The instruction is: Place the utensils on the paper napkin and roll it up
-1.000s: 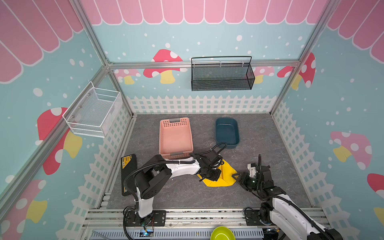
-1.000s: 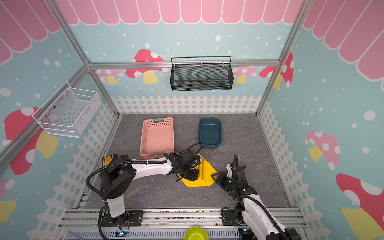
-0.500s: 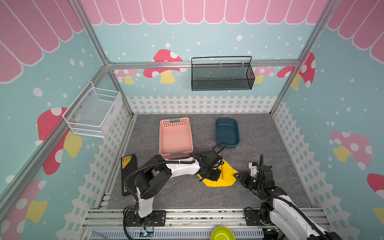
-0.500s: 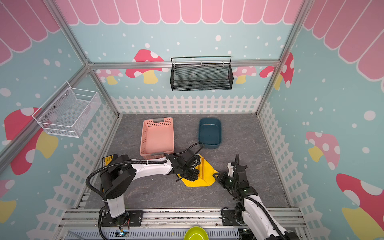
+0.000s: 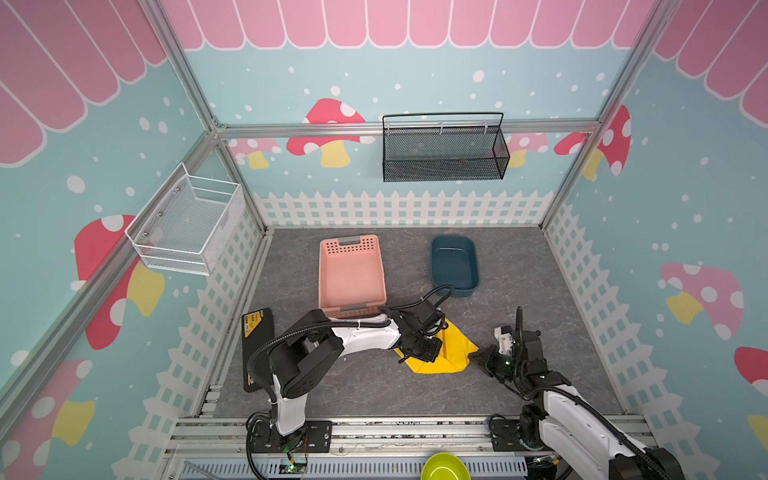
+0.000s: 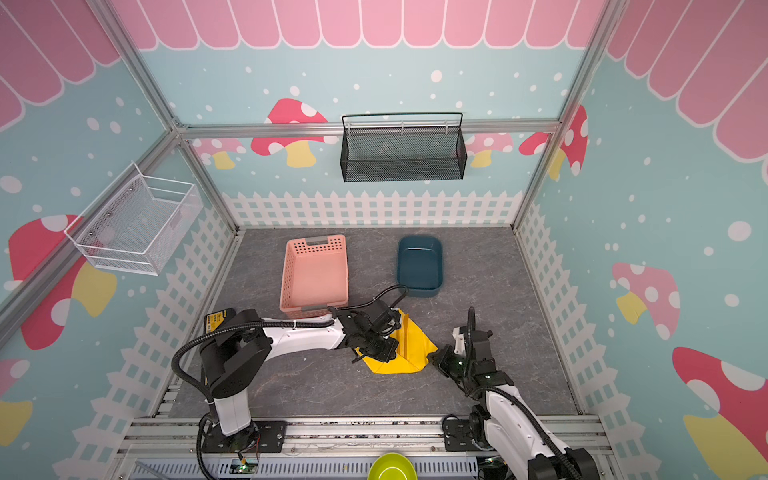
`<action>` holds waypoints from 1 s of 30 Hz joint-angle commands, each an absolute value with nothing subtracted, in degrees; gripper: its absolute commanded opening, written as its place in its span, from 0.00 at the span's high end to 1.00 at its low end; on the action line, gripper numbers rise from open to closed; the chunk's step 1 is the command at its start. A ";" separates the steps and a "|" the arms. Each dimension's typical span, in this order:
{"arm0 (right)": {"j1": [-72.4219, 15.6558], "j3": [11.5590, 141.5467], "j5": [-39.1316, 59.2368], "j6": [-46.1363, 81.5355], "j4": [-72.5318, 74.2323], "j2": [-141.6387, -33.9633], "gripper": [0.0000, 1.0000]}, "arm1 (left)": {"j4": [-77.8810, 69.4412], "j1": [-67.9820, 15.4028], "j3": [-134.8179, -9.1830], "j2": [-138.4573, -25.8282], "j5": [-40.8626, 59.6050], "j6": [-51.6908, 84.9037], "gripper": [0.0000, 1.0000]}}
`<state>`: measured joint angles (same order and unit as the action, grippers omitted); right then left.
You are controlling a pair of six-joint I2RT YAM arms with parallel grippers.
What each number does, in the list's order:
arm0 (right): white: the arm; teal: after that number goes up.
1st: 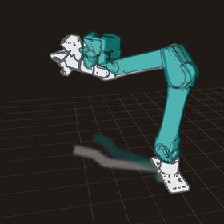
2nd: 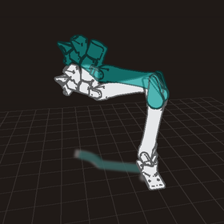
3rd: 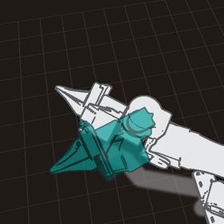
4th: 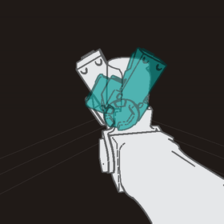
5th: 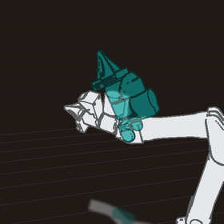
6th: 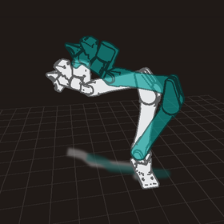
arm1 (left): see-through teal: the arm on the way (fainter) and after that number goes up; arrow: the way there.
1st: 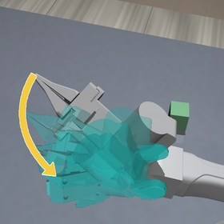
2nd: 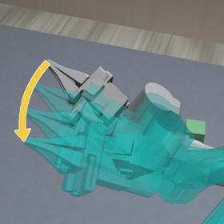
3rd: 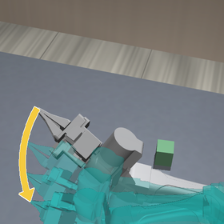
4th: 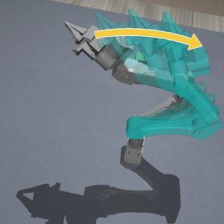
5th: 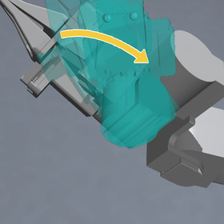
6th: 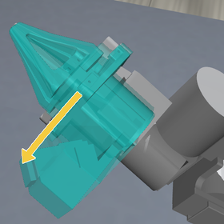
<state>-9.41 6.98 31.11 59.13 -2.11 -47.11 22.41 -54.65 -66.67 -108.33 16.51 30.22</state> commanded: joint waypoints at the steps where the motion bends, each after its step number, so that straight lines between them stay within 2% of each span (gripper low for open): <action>1: -9.25 9.04 32.25 58.63 -2.20 -46.68 0.98 | 21.92 -54.49 -67.54 -109.58 16.70 30.59 0.98; 18: -11.76 13.09 34.10 57.48 -4.31 -47.81 1.00 | 21.94 -54.49 -67.93 -110.13 17.01 30.57 0.98; 30: -18.85 14.95 31.29 60.65 -1.66 -50.32 1.00 | 21.90 -54.48 -67.87 -110.13 17.05 30.59 0.98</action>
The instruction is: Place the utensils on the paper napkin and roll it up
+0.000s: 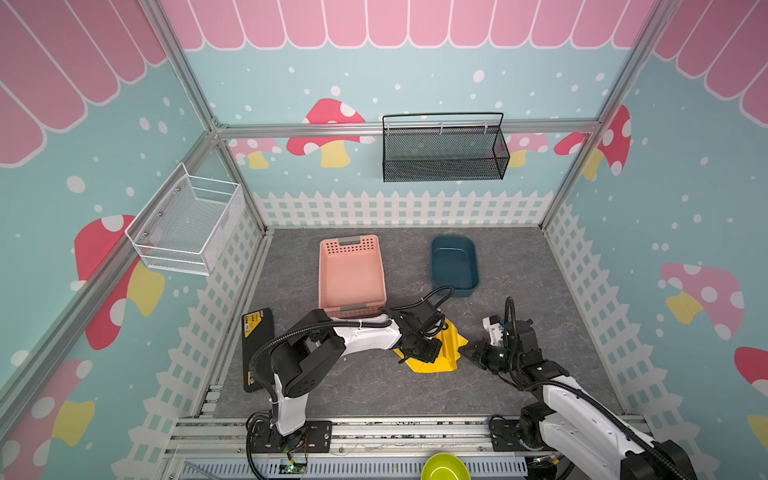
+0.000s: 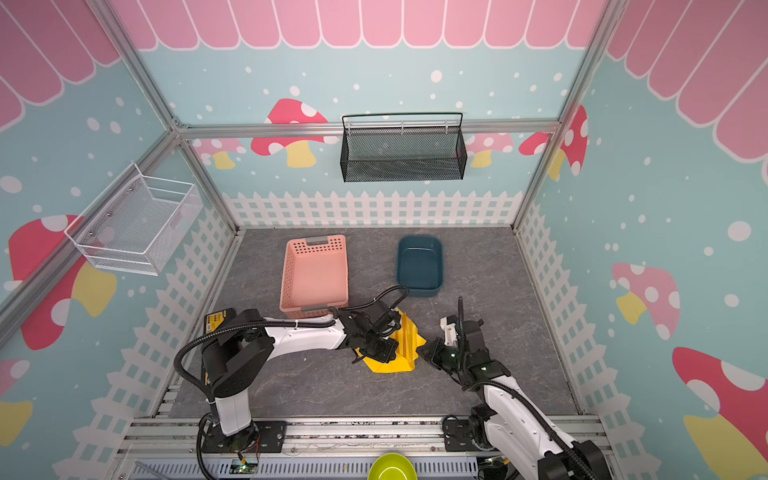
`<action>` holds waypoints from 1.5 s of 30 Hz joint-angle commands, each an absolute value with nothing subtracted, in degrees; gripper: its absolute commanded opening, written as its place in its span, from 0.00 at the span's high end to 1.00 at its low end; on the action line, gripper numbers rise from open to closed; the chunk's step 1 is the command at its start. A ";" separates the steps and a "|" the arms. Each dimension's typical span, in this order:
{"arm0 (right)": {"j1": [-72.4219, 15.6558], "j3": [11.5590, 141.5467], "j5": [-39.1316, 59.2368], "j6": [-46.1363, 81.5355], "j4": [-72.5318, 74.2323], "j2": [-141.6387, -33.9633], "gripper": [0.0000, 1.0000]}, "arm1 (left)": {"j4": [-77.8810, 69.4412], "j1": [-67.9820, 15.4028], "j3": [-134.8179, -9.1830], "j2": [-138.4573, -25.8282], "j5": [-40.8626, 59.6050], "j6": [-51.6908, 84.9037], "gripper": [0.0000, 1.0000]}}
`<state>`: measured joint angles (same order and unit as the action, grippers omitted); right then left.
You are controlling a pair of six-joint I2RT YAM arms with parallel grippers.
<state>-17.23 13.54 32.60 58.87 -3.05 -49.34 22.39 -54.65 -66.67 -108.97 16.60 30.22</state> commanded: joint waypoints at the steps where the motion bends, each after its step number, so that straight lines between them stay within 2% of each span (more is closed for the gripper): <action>1: -19.63 15.18 30.93 61.01 -1.22 -50.81 1.00 | 21.93 -54.49 -67.85 -110.05 16.99 30.60 0.98; 12: -25.95 16.17 28.57 64.51 3.82 -55.23 1.00 | 21.74 -54.49 -67.39 -109.52 16.48 30.76 0.98; 30: -28.28 16.69 29.08 64.51 9.83 -63.10 1.00 | 21.28 -54.46 -66.40 -108.23 15.24 31.20 0.98; 45: -28.30 17.12 29.10 64.12 10.30 -65.68 1.00 | 24.49 -54.32 -63.28 -100.78 13.38 31.38 0.91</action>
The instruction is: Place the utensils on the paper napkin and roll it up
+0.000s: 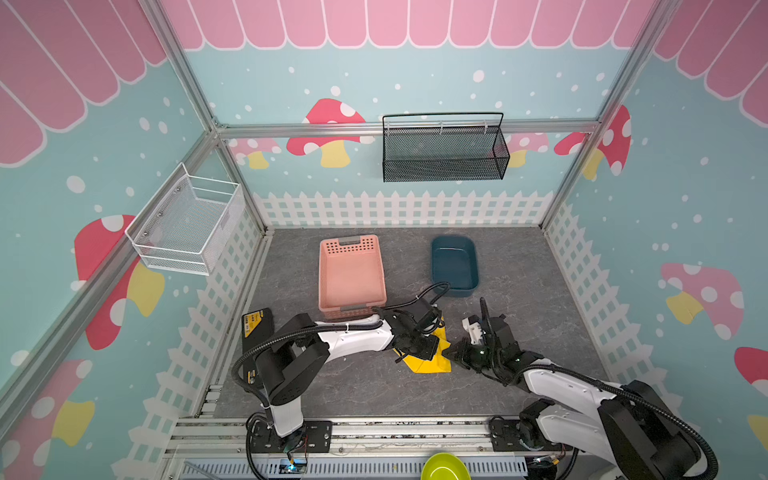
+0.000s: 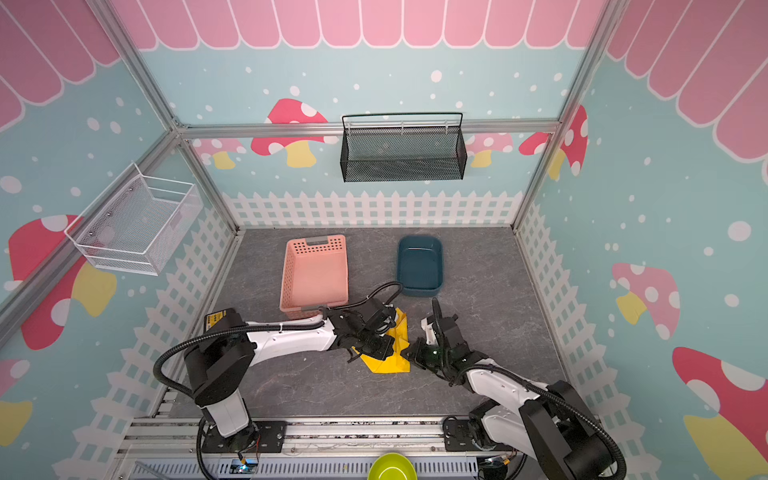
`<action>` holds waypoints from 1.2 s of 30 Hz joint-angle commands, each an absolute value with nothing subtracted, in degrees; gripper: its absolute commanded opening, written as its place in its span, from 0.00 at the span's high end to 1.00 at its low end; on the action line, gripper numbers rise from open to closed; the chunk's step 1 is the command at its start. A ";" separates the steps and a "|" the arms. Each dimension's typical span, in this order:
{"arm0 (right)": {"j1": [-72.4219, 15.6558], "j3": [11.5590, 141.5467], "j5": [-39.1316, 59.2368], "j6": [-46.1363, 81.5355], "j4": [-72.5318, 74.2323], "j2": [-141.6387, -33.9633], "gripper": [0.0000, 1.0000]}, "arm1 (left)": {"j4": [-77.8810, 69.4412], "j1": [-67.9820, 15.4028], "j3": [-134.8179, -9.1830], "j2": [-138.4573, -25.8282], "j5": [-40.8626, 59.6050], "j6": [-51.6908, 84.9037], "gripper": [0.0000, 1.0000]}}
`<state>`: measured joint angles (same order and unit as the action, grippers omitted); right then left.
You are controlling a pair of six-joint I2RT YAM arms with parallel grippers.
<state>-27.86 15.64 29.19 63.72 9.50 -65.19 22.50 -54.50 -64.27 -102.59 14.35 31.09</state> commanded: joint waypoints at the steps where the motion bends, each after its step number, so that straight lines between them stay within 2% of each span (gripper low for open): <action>1: -28.30 17.18 29.17 64.11 10.28 -65.83 1.00 | 24.97 -54.31 -63.15 -100.73 13.44 31.30 0.91; 18: -28.28 18.48 31.10 62.69 11.65 -69.16 0.99 | 27.47 -54.21 -64.25 -105.33 14.32 31.78 0.92; 29: -28.31 18.86 33.22 62.05 13.55 -70.36 0.77 | 27.51 -53.92 -63.83 -105.43 13.63 32.49 0.93; 36: -28.86 19.48 35.33 62.03 15.97 -72.00 0.68 | 27.21 -53.65 -63.11 -104.60 12.92 32.98 0.93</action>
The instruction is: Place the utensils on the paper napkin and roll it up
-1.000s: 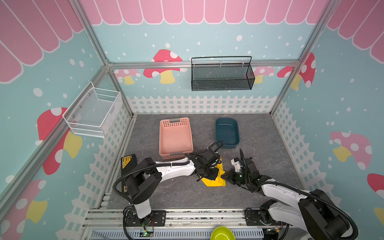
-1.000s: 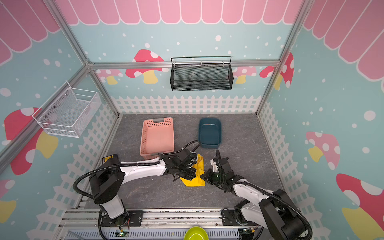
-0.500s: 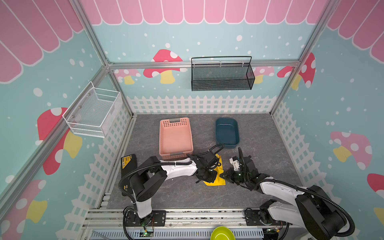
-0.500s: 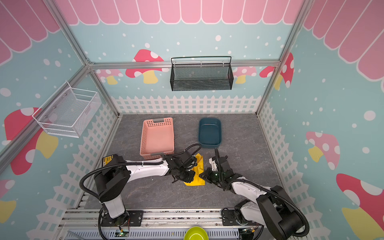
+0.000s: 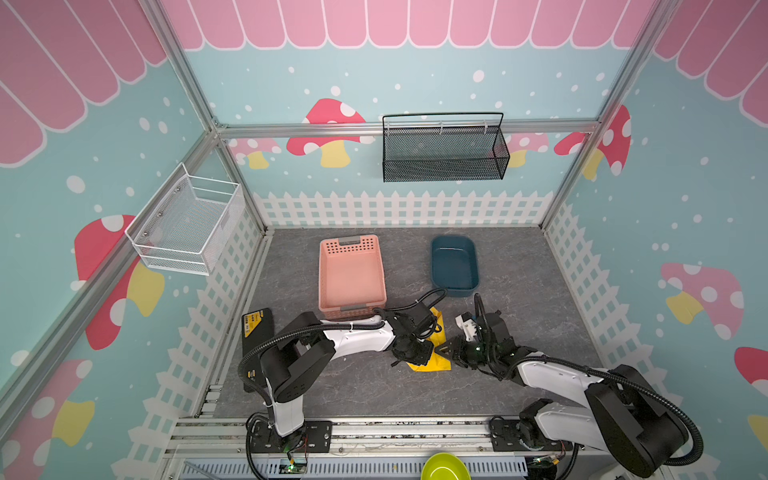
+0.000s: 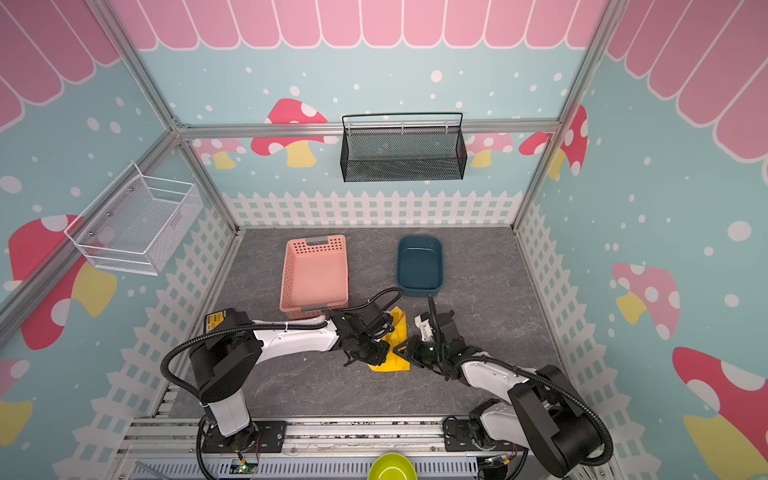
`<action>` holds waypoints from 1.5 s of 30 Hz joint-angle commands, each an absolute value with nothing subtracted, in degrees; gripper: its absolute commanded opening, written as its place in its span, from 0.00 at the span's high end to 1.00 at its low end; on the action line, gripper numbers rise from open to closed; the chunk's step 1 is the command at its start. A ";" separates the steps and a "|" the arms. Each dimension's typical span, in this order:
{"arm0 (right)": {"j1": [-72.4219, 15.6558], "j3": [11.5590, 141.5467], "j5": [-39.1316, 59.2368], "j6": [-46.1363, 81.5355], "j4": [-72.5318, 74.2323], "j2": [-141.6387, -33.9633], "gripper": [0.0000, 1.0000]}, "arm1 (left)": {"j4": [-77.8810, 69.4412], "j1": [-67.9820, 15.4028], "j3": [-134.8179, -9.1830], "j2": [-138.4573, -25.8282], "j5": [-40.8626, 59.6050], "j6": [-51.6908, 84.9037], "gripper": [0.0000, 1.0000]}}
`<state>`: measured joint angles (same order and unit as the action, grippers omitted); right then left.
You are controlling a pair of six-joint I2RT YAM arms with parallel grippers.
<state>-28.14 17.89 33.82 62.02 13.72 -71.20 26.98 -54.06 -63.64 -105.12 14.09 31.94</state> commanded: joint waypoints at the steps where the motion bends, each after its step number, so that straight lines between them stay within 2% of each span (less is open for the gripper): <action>1: -29.00 19.72 35.50 62.03 16.07 -72.27 0.67 | 27.07 -53.57 -62.98 -104.50 12.84 33.13 0.93; 4: -29.54 20.27 35.85 61.94 16.46 -73.00 0.64 | 26.86 -53.36 -62.58 -104.00 12.56 33.40 0.94; 10: -30.42 20.88 36.13 61.91 17.22 -74.02 0.63 | 25.99 -52.58 -61.19 -102.13 11.22 34.23 0.94; 18: -30.53 20.26 35.43 62.28 17.29 -74.80 0.70 | 19.41 -47.75 -57.87 -96.13 14.29 38.45 0.92; 27: -30.52 20.05 35.15 62.36 17.30 -74.60 0.77 | 9.19 -45.97 -56.21 -97.99 23.54 45.48 0.77; 34: -30.57 20.31 35.15 62.42 17.27 -74.70 0.79 | 6.45 -45.88 -54.08 -99.44 23.86 50.11 0.66; 39: -30.51 20.48 35.31 62.43 17.29 -74.88 0.79 | 6.95 -45.88 -53.83 -100.61 23.67 51.74 0.62; 45: -30.51 20.48 35.33 62.45 17.28 -74.62 0.79 | 3.69 -45.88 -53.29 -101.86 25.98 53.70 0.62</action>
